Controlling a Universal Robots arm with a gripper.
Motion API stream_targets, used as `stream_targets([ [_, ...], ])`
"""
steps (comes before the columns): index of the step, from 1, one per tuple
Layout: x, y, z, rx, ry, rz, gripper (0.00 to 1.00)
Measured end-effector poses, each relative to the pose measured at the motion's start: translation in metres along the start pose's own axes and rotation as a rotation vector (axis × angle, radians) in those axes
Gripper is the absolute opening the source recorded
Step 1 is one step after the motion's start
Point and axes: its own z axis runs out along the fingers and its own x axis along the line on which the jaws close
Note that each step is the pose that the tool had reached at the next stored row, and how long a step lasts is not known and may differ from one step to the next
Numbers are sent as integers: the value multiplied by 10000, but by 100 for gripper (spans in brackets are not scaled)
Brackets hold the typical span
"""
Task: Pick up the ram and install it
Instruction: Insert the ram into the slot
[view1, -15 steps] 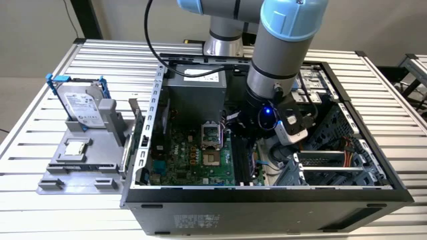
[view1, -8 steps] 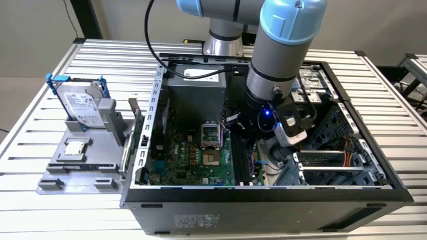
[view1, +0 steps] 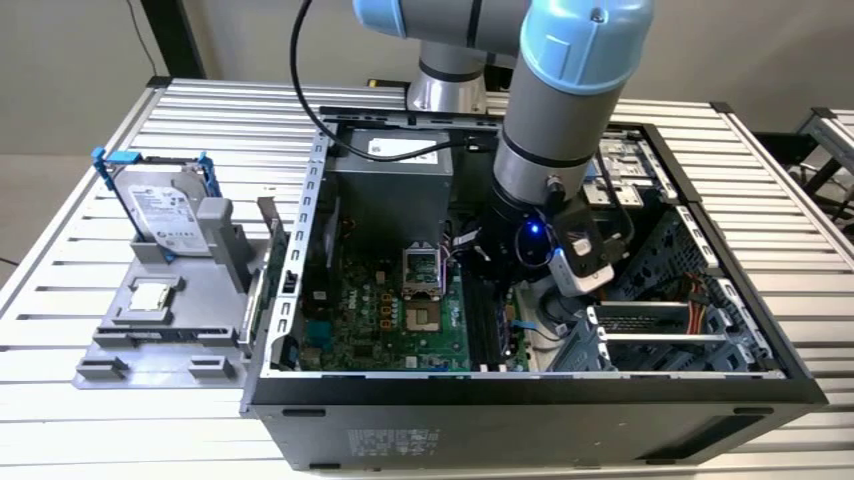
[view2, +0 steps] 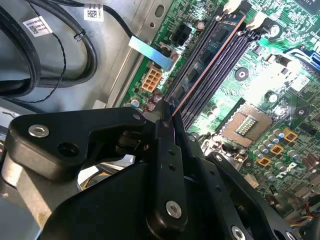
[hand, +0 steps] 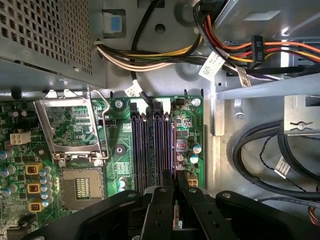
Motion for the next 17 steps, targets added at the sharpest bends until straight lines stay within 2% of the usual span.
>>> stream_targets([
  [7, 0, -1, 33, -11, 1, 0, 0],
  [14, -1, -1, 52, -117, 6, 3, 0],
  [17, -1, -1, 52, -121, 7, 2, 0],
])
